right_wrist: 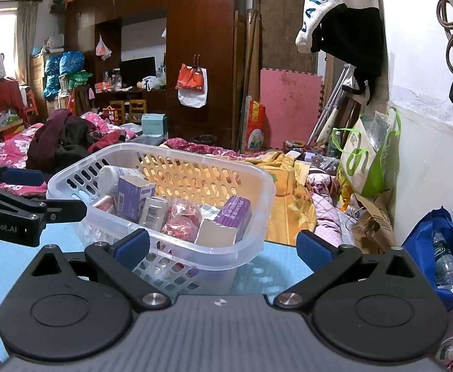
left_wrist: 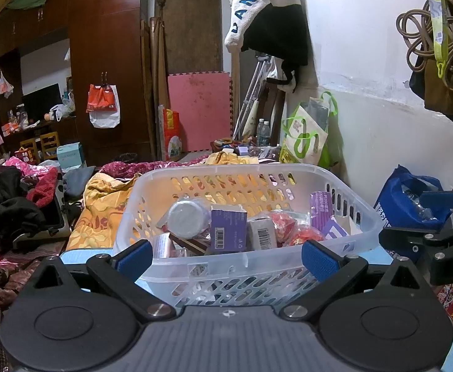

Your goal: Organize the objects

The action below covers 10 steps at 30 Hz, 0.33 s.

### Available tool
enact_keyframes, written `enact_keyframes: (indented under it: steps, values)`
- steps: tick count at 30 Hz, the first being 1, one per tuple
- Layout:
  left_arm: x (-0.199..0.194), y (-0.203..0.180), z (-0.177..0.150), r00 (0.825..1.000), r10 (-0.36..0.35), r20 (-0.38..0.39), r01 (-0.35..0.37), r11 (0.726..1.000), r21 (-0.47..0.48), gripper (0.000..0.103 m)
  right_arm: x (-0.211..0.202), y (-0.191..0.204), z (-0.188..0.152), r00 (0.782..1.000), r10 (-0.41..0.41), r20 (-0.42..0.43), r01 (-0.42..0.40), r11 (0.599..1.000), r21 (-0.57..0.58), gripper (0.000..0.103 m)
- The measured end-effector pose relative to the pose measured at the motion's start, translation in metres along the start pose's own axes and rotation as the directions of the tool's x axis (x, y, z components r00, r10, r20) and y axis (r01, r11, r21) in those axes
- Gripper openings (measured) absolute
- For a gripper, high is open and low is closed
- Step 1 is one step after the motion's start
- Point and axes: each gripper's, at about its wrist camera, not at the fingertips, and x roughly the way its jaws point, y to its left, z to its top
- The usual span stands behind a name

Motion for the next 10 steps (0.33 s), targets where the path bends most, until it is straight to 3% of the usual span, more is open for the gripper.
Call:
enact_keyframes:
  steps: [10]
  values:
    - [0.0024,0.0,-0.0018,1.0,-0.003,0.004,0.003,1.0,-0.014,0.103,-0.0003,0.0009,-0.0019,1.0,0.003,-0.001,-0.003,1.0,0.002,0.103]
